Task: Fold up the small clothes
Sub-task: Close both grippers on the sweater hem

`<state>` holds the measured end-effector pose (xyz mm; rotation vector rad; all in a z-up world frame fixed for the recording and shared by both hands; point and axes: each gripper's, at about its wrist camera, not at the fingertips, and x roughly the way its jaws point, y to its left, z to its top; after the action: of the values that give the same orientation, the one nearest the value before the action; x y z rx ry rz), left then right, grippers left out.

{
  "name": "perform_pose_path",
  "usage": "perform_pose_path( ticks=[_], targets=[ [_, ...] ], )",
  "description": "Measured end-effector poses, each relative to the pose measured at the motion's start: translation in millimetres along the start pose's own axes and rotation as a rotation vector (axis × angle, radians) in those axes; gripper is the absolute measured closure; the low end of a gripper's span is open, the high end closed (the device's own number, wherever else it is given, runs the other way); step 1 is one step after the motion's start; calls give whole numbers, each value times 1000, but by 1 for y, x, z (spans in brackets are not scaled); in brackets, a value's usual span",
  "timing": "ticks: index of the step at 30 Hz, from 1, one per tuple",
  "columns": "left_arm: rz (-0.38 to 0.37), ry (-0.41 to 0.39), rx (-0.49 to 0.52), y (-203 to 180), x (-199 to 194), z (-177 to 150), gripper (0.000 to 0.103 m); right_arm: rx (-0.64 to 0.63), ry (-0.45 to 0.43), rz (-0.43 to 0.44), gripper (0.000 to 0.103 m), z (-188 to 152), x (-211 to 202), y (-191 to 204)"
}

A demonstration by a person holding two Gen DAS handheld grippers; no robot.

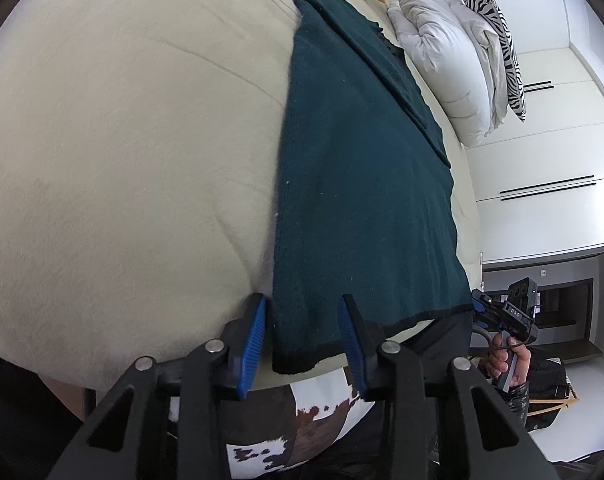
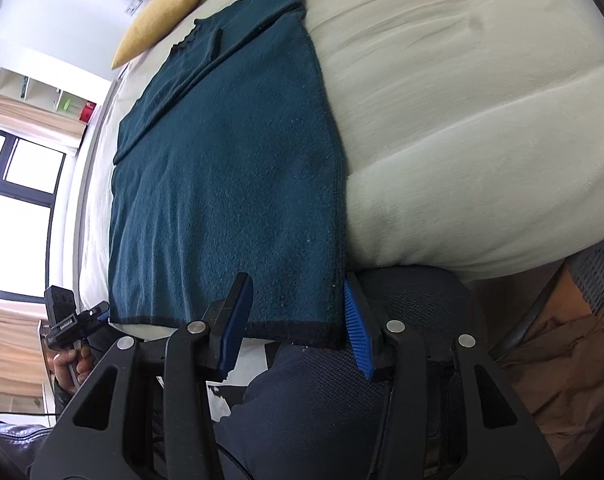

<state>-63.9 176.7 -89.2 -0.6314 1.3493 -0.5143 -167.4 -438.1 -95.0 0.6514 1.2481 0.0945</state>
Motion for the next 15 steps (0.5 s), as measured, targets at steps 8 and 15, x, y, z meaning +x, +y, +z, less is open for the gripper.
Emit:
perform_pose_path(
  ticks=[8, 15],
  targets=[
    [0, 7, -6, 3, -1, -4, 93, -8, 16, 1, 75, -5, 5, 1],
    [-8, -1, 9, -1, -1, -4, 96, 4, 1, 1, 89, -9, 1, -5]
  ],
)
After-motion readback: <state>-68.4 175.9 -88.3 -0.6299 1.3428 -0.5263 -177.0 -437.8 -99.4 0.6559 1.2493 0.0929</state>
